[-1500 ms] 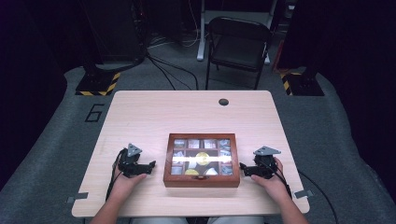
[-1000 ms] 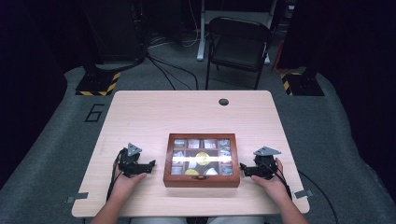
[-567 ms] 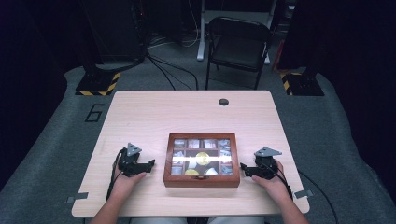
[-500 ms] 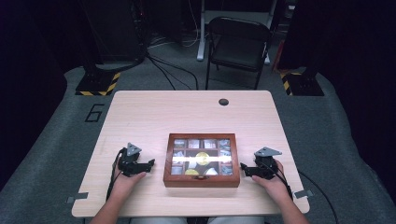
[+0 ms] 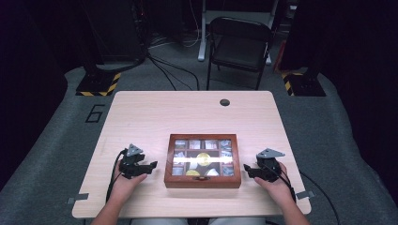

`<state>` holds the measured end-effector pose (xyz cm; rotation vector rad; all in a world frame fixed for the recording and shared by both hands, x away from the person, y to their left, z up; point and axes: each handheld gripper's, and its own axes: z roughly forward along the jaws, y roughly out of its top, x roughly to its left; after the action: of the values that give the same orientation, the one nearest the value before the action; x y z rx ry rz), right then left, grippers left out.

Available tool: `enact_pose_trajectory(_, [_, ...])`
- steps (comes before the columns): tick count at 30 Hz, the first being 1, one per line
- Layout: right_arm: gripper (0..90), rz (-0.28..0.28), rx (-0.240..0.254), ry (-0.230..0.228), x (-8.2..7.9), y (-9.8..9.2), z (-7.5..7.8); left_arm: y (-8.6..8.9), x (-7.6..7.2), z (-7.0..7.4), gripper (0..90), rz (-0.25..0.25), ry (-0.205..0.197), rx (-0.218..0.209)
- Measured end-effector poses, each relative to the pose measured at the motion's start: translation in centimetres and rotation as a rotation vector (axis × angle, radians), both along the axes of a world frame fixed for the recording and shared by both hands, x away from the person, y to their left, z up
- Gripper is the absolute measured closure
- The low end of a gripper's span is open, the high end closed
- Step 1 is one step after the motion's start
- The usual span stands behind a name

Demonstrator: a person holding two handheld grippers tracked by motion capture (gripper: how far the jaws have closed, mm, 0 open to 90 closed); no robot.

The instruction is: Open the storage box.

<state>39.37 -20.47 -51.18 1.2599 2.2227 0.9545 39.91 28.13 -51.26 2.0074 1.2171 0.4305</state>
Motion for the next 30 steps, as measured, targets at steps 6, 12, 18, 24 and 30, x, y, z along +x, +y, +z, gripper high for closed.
enact_pose_trajectory(6, [32.0, -0.001, 0.026, 0.012, -0.2, -0.1, 0.2, -0.1, -0.6, 0.8, 32.9, 0.006, -0.044, 0.003])
enact_pose_trajectory(12, [32.0, -0.01, 0.036, -0.004, -0.7, 0.0, 0.9, 0.1, -1.3, 1.6, 36.1, 0.0, -0.03, -0.045])
enact_pose_trajectory(18, [33.6, 0.028, 0.013, -0.049, -1.7, 0.2, 2.0, 0.1, -2.2, 2.5, 37.2, 0.012, -0.053, -0.067])
enact_pose_trajectory(24, [35.1, 0.033, 0.031, -0.074, -2.8, 0.4, 2.8, 0.0, -3.0, 3.0, 37.1, 0.009, -0.061, -0.091])
enact_pose_trajectory(30, [35.4, 0.069, 0.037, -0.072, -4.0, 0.8, 3.2, -0.8, -4.1, 3.5, 37.1, -0.025, -0.063, -0.096])
